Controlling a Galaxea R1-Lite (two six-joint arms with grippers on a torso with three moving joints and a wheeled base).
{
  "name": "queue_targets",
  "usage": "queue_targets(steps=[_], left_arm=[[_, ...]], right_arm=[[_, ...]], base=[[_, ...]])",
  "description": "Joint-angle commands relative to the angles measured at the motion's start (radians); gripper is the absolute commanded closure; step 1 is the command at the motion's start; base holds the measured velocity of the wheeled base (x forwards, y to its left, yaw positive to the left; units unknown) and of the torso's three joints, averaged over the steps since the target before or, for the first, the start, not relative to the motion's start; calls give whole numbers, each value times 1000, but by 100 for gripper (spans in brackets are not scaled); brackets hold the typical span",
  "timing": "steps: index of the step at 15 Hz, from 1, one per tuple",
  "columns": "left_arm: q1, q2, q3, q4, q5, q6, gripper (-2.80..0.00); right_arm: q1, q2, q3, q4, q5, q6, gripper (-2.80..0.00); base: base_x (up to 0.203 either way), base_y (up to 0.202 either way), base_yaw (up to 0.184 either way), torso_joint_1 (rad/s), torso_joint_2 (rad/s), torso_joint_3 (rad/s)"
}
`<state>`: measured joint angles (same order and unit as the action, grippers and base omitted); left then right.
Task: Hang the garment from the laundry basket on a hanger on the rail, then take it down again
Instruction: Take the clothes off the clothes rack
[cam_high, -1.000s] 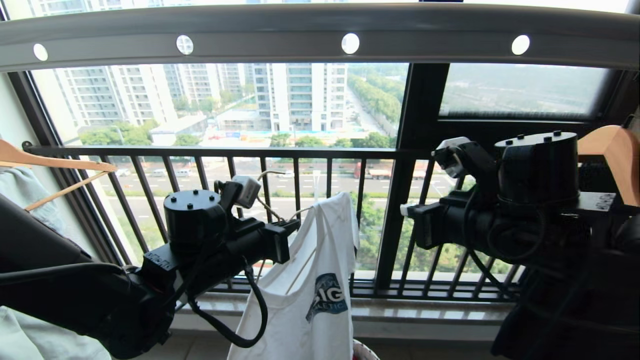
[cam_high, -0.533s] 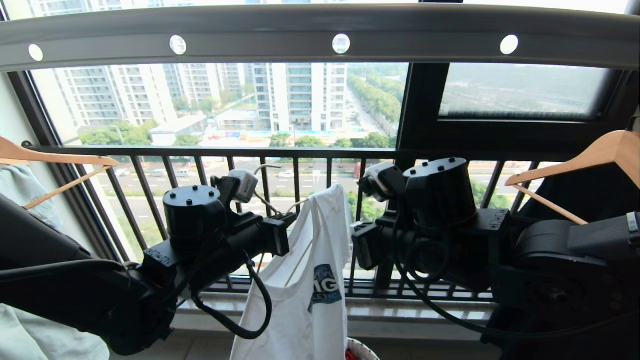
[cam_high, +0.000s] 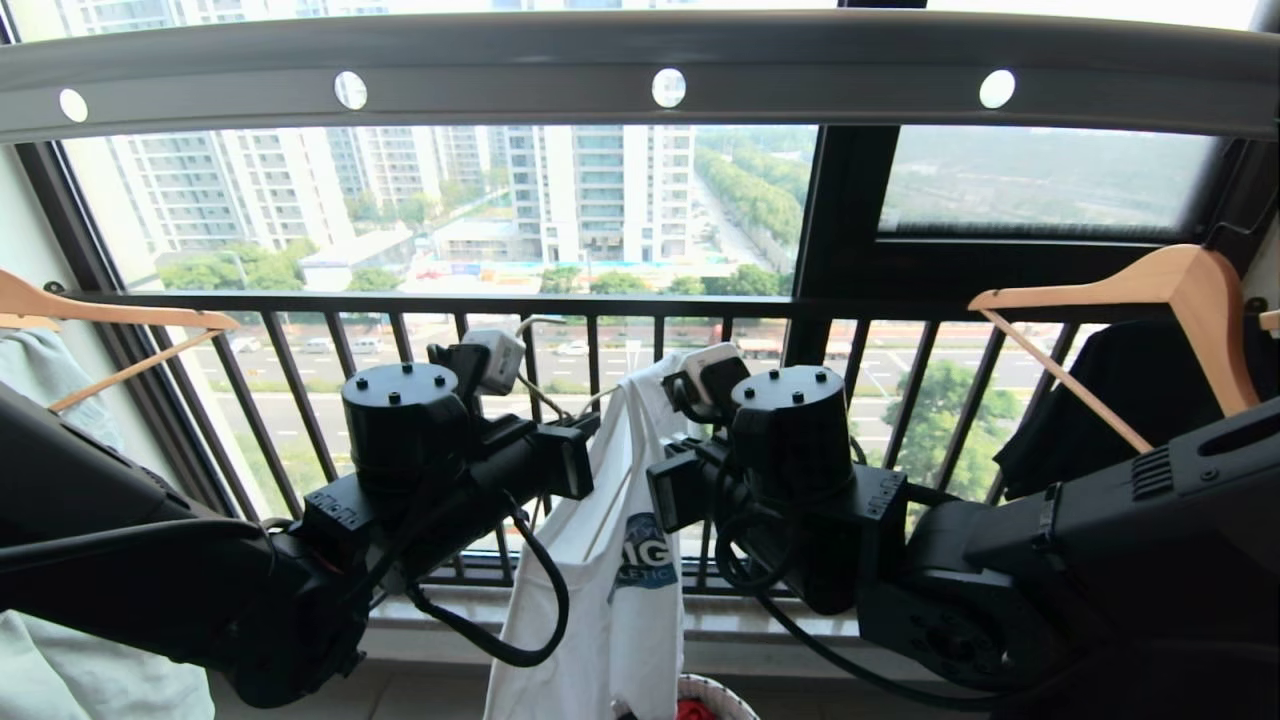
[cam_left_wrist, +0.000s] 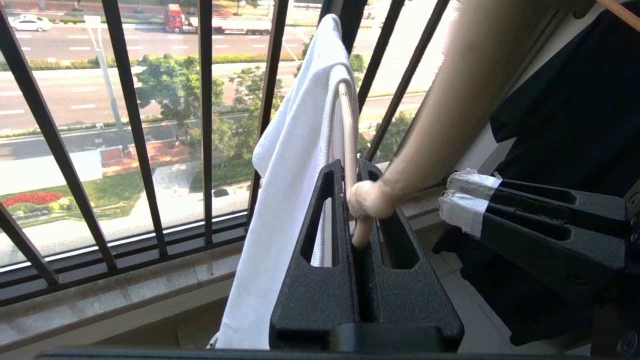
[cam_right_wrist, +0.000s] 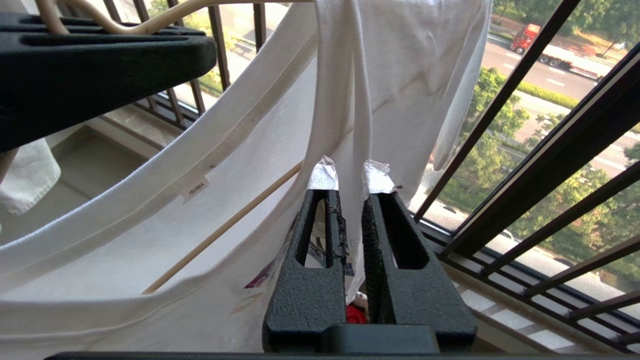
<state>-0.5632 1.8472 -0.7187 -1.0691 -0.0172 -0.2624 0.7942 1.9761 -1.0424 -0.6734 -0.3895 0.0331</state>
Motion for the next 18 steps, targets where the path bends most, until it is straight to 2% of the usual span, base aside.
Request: queue_targets(steps=[1,7,10,12,18], left_arm=[[-4,0,-5,-3,0,-6,0],[-14,-3,-2,-5,0,-6,0],[-18,3,4,-5,0,-15,0],[-18,-3,4,-6,0,-18,0],[-18,-10,4,-9,0,-18,0]], right_arm=[[10,9,19,-6,-22,-39,-280],[33,49,2,-35,-86,-50,-280],[32,118,-19,-173,-123,-70,-280],[29,147,-39,-205,-147,-80,-280],[-13,164,-57,-206,-147,-104,-280]], base=[[0,0,0,0,0,0],[0,0,0,0,0,0],[0,0,0,0,0,0],[0,0,0,0,0,0],[0,0,0,0,0,0]])
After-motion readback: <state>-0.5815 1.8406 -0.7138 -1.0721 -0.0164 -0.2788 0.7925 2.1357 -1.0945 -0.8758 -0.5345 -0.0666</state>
